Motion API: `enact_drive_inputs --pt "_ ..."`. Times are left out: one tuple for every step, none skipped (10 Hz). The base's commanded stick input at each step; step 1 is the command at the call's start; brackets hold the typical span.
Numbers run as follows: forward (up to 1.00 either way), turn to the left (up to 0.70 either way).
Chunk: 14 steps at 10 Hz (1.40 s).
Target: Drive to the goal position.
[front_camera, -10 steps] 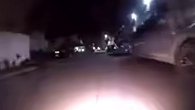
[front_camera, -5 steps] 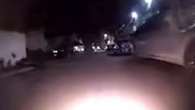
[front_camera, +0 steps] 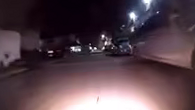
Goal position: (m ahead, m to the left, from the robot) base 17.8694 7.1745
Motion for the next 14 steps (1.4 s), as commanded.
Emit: enact_drive_inputs --pt "0.6 -0.15" --pt "0.6 -0.15" --pt "0.6 -0.15" --pt "0.6 -0.15" --pt "0.6 -0.15" --pt "0.6 -0.15" --pt "0.6 -0.15" --pt "0.6 0.0" --pt "0.6 0.0" --pt "0.6 0.0" --pt "0.6 0.0" --pt "0.6 0.0" --pt "0.6 0.0" --pt "0.6 0.0"
